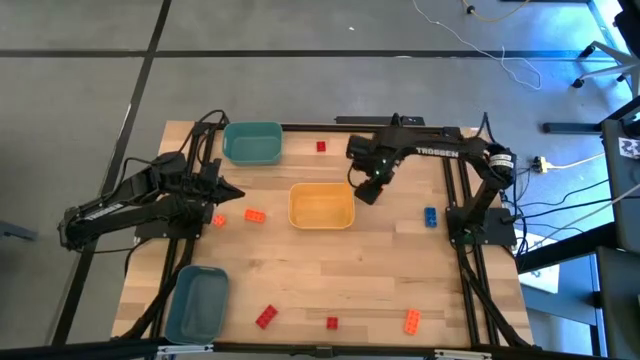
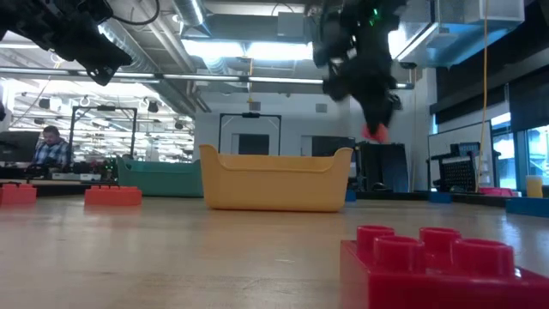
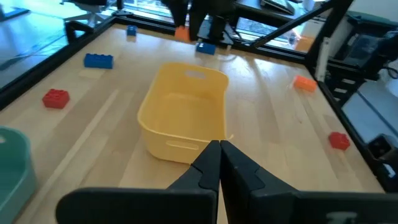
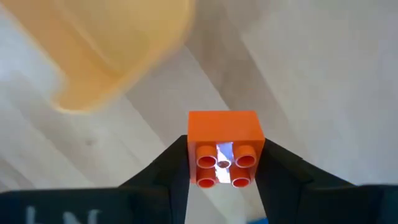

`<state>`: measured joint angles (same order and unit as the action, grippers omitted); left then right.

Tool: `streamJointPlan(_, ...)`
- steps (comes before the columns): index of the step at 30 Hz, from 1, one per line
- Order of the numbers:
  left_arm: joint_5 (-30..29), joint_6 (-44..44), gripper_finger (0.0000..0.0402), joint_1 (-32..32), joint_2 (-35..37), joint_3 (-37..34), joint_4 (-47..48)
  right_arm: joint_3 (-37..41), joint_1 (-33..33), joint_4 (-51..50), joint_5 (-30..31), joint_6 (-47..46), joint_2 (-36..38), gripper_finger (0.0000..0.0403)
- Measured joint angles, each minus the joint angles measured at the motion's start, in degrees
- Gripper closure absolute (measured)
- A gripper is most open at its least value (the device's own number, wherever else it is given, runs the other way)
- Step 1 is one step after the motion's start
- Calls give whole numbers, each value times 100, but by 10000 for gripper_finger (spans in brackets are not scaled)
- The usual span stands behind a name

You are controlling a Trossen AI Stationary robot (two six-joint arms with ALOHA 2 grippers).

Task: Sort & place blocks by color
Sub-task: Put the orange 4 stud game piece into the yellow bin

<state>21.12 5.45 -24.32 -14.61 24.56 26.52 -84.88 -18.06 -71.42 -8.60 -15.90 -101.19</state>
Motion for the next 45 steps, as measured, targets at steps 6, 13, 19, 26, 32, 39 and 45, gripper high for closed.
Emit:
streamJointPlan(6, -65, 2, 401, 2, 0, 0, 0, -1051, 63, -97, 2, 315, -106, 260)
streamJointPlan(13, -111, 310, 401, 2, -47, 24, -107, -1750, 177, -146, 3, 536, -671, 260)
streamJointPlan(19, -354, 253, 401, 2, -661, 977, 449, -2108, 177, -395, 5, 864, -1132, 260)
streamJointPlan(26, -755, 55, 401, 2, -2202, 2507, 2728, -2232, 196, -363, -2, 1177, -1360, 260)
streamJointPlan(32, -869, -276, 401, 2, -3172, 3106, 2804, -2232, 368, -167, -5, 1473, -1658, 260)
streamJointPlan(39, -1066, -369, 401, 0, -3784, 3399, 2887, -2232, 660, -32, -1, 1880, -2111, 260)
streamJointPlan(45, -1064, -372, 401, 0, -3832, 3423, 2880, -2232, 871, 192, 3, 2109, -2526, 260)
